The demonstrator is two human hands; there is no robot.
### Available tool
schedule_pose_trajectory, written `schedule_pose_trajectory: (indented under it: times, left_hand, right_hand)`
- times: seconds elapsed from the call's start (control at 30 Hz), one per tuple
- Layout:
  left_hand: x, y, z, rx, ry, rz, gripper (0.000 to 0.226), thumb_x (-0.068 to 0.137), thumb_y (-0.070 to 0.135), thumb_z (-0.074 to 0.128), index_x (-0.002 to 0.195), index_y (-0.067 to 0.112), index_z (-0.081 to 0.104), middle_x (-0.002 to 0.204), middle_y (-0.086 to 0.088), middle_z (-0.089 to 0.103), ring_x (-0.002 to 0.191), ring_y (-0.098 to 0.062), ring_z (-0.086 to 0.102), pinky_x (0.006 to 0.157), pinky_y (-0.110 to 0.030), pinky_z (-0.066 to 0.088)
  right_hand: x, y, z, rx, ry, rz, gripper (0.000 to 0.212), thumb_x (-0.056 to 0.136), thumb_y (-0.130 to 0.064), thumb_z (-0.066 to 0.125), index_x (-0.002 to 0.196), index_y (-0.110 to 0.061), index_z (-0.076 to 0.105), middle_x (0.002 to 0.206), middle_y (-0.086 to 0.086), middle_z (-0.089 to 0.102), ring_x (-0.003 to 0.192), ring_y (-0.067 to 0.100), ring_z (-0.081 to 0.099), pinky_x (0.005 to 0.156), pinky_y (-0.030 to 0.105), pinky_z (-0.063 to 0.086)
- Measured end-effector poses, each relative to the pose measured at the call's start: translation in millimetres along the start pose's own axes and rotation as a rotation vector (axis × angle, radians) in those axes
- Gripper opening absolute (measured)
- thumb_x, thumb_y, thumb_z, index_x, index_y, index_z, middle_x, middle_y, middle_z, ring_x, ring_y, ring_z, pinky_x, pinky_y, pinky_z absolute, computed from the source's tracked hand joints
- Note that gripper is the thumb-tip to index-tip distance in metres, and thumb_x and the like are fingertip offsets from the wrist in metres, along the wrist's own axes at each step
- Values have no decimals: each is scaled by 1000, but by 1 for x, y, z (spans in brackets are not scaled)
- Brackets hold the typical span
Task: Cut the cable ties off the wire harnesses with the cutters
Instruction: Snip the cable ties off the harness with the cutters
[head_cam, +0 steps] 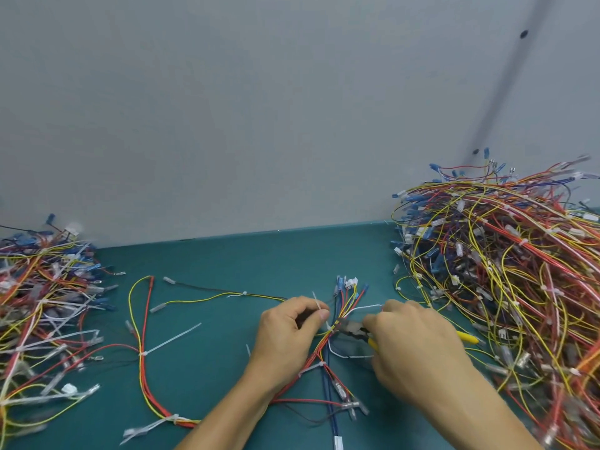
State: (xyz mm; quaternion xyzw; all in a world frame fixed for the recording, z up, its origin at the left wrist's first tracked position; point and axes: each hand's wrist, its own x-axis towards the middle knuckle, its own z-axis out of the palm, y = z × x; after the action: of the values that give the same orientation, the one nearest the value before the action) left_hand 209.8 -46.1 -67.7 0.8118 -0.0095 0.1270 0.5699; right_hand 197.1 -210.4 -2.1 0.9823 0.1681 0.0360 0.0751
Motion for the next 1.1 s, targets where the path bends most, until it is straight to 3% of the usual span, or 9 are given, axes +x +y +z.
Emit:
schedule_pose_trajectory:
  times: [0.43,0.57,0.8,1.1]
  left_hand:
    - [-1,1,0,10,6,2,21,85,10,69,76,28,71,81,12,72,76,2,62,71,-9,44]
    - [-1,2,0,8,-5,4,24,85,9,69,73,31,70,81,12,72,78,0,64,74,-15,48]
    - [0,-1,1,32,18,-10,32,83,2,66,67,29,65,71,16,69,66,3,59,63,-9,41]
    - [2,-3,2,0,33,-14,32,83,2,67,68,30,66,71,17,69,66,4,59,66,-11,45]
  right_hand:
    - [4,-4,3,34,-53,-26,23,85,-19,48,105,-23,58,109,2,55,107,27,55,68,31,30]
    - [6,-8,5,45,-47,-22,22,85,-18,47,105,-23,58,108,2,55,106,28,55,68,32,31]
    - [5,-17,5,67,-23,-66,24,91,-12,42,110,-21,55,112,5,55,110,29,52,71,33,28]
    - [0,-16,16,83,-10,-16,24,88,-15,45,109,-21,55,108,3,53,106,28,52,66,33,26]
